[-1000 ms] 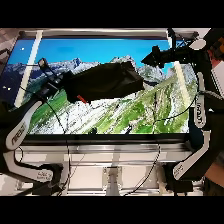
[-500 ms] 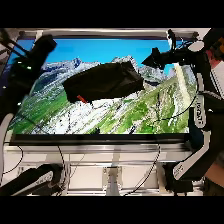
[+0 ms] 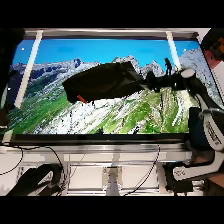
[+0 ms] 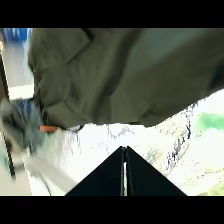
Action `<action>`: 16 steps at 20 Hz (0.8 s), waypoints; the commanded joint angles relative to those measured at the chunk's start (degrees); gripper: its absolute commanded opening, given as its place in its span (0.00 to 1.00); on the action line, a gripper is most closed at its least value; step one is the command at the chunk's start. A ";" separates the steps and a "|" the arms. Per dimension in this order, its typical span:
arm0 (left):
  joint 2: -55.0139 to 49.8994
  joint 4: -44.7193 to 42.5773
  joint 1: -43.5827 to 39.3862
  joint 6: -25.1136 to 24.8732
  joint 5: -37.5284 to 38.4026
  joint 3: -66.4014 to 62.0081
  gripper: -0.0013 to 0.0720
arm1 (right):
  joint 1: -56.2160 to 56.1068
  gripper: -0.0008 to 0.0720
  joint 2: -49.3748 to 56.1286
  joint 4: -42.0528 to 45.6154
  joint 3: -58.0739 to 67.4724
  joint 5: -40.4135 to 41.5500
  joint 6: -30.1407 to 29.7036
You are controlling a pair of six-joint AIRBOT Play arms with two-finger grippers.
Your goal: Fold the clothes and pants, and hang the long-sleeved shirts on hangers.
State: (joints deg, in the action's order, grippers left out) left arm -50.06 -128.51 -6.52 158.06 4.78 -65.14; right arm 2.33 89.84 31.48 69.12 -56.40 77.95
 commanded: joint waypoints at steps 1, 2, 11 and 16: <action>1.51 -0.07 -0.22 -0.59 1.95 0.02 0.12 | -3.32 0.34 -6.19 -2.73 -14.60 14.67 6.34; 1.51 -0.04 -0.22 -0.55 1.95 0.02 0.26 | -4.92 0.79 -5.55 -2.73 -15.37 15.65 7.34; 1.55 1.22 -0.22 -0.39 1.92 0.00 0.42 | -13.75 0.98 -1.99 -4.85 -15.45 37.27 30.95; 1.55 1.22 -0.22 -0.39 1.92 0.00 0.42 | -13.99 0.98 0.92 -6.47 -13.86 38.10 34.51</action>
State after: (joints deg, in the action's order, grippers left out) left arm -48.56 -127.39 -6.74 157.64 6.70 -65.12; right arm -11.35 89.45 26.20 54.41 -20.12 109.45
